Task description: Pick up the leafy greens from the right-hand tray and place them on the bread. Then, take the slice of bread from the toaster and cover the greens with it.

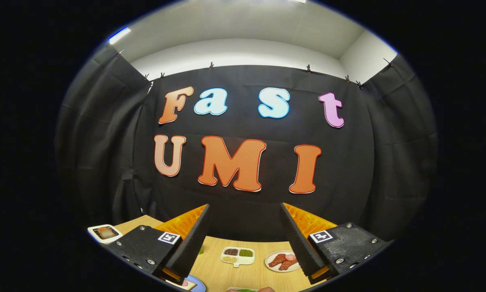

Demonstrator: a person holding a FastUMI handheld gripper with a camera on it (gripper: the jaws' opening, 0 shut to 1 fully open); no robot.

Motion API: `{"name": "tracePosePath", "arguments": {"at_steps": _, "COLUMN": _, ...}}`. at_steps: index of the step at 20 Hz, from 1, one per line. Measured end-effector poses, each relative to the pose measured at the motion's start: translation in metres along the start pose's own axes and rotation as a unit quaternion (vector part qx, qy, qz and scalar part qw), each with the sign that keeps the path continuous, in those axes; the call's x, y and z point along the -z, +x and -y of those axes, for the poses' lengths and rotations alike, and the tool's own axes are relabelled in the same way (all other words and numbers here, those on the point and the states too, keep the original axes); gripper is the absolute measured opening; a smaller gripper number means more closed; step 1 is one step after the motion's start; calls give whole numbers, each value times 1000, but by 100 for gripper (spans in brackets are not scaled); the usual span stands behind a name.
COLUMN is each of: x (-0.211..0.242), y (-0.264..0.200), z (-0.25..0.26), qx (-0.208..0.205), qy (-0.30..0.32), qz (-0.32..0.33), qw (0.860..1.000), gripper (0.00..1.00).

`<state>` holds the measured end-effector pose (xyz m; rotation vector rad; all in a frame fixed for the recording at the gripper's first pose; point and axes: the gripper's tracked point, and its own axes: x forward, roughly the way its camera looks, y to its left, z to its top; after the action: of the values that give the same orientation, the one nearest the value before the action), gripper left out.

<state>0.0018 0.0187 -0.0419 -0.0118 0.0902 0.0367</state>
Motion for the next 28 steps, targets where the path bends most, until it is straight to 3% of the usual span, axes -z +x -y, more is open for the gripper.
{"name": "tracePosePath", "arguments": {"at_steps": 9, "x": 40, "y": 4, "z": 3, "qx": -1, "qy": -7, "qz": -45, "qw": 999, "gripper": 100}}
{"name": "tracePosePath", "arguments": {"at_steps": 15, "x": 100, "y": 5, "z": 4, "qx": -1, "qy": -3, "qz": -114, "qw": 993, "gripper": 100}}
{"name": "tracePosePath", "arguments": {"at_steps": 23, "x": 217, "y": -17, "z": -8, "qx": -18, "qy": 10, "qz": -276, "qw": 961, "gripper": 100}}
{"name": "tracePosePath", "arguments": {"at_steps": 28, "x": 281, "y": -40, "z": -10, "qx": -24, "qy": 25, "qz": -382, "qw": 923, "gripper": 100}}
